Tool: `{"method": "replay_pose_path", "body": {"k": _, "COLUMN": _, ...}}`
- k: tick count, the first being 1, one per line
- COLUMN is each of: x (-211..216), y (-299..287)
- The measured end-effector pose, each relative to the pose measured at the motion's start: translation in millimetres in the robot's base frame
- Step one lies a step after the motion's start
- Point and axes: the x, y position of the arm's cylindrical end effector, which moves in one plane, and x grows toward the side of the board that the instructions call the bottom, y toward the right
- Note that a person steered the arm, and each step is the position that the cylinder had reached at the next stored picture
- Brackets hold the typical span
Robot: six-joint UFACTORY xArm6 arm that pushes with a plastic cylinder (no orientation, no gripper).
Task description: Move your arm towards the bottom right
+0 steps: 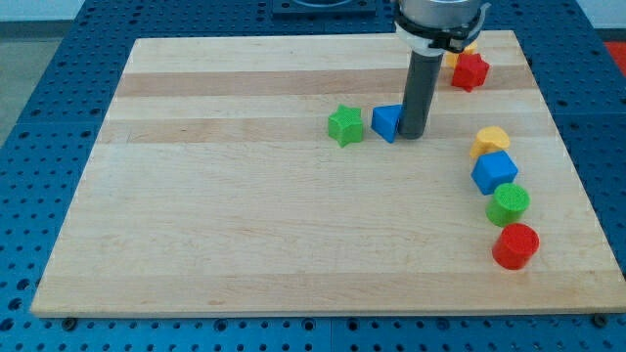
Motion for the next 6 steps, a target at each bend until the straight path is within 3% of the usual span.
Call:
{"method": "replay_pose_path", "body": {"k": 1, "x": 41.2, "y": 15.7}}
{"method": "replay_pose_path", "body": {"k": 3, "x": 125.4, "y": -17.5}}
{"method": "replay_pose_path", "body": {"k": 4, "x": 206.6, "y": -8.3}}
{"method": "replay_pose_path", "body": {"k": 5, "x": 217.8, "y": 7.1}}
{"method": "replay_pose_path", "body": {"k": 6, "x": 217.3, "y": 131.8}}
